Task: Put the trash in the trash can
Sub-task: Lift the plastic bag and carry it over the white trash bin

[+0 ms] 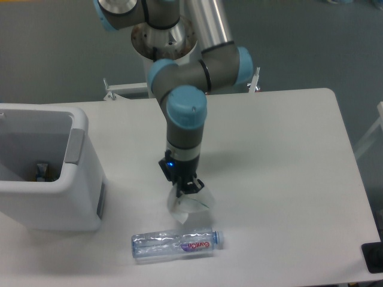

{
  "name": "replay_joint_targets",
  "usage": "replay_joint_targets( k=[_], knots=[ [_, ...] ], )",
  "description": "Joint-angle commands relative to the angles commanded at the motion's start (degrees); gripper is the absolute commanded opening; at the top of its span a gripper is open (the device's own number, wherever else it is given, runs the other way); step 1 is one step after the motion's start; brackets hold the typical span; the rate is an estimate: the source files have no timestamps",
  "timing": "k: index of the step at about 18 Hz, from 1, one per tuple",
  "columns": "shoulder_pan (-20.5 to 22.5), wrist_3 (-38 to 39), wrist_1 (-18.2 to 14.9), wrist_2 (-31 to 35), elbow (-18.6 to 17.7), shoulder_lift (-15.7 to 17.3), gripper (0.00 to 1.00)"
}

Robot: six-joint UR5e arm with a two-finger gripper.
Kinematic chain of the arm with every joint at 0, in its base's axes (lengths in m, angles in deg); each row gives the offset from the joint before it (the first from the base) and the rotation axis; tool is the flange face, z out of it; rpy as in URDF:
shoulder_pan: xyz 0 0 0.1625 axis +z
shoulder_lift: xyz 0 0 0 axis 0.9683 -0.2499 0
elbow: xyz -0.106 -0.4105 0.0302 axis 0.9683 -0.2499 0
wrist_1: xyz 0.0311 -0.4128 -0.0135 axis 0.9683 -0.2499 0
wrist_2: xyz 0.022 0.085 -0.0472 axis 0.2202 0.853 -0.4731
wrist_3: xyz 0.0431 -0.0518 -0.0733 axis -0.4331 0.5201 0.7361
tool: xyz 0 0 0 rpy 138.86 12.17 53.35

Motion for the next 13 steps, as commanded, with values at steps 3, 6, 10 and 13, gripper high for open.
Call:
replay_joint_targets(
  k=[3,6,10,13],
  knots=[
    [-0.2,3.8,0.2,-7.4,2.8,2.7,0.00],
    [-0.3,6.9,0.7,-13.1,5.3,5.5,0.00],
    [-1.0,9.0,0.8,-17.8,8.0,8.8,0.00],
    [-3.9,9.5,0.8,-18.2,8.0,11.2,0.00]
  ],
)
